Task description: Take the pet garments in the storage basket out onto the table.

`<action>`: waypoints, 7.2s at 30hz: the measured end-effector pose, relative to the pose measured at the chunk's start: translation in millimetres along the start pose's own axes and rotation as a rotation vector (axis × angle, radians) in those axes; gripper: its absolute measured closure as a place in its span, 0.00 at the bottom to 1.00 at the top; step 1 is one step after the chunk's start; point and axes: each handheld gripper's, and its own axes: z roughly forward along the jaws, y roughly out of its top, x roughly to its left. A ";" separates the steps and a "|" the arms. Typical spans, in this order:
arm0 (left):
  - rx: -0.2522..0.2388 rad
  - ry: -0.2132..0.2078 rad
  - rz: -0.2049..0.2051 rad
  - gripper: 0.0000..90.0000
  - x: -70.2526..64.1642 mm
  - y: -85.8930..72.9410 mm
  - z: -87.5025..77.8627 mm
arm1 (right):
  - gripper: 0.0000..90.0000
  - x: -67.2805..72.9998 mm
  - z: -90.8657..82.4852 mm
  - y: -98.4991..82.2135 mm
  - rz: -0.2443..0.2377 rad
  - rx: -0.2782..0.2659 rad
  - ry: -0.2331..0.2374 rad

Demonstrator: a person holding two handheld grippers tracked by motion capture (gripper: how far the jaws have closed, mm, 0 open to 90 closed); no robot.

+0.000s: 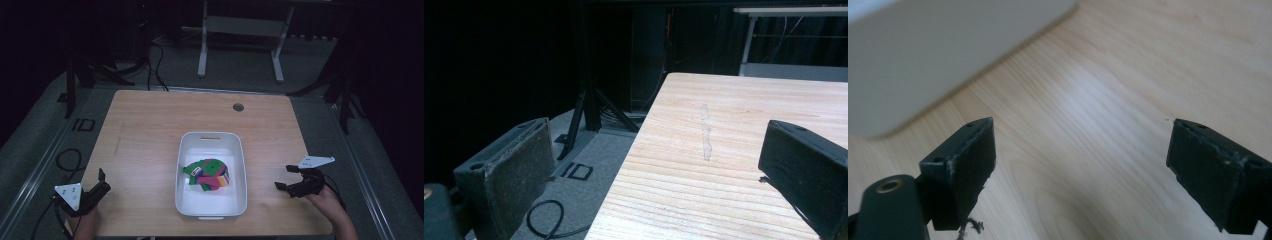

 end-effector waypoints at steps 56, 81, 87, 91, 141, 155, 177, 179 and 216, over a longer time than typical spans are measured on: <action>0.002 -0.019 -0.006 0.02 1.2 0.1 0.8 | 0.24 137.0 144.1 168.3 -0.496 0.259 0.285; 0.005 -0.029 -0.010 0.02 1.9 0.3 0.9 | 0.80 154.0 188.9 156.3 -0.602 0.457 0.101; 0.007 -0.028 -0.010 0.02 2.0 0.4 1.1 | 0.83 151.3 176.6 163.1 -0.605 0.418 0.094; 0.007 -0.026 -0.009 0.02 1.7 0.4 1.2 | 0.84 150.5 155.2 176.7 -0.600 0.354 0.090; 0.012 -0.018 -0.004 0.02 1.1 0.7 1.9 | 0.84 41.9 -26.9 196.2 -0.356 0.015 -0.159; 0.013 -0.016 -0.005 0.02 1.1 0.7 1.8 | 0.84 -1.1 -23.3 163.2 -0.232 0.031 -0.204; 0.016 -0.015 -0.005 0.02 0.8 0.8 2.1 | 0.83 -33.1 72.2 105.2 -0.103 0.125 -0.175; 0.016 -0.015 -0.005 0.02 0.8 0.8 2.1 | 0.83 -35.2 79.6 99.2 -0.090 0.134 -0.166; 0.010 -0.016 -0.003 0.02 0.7 0.6 1.6 | 0.22 -32.7 39.4 85.7 0.028 -0.004 -0.165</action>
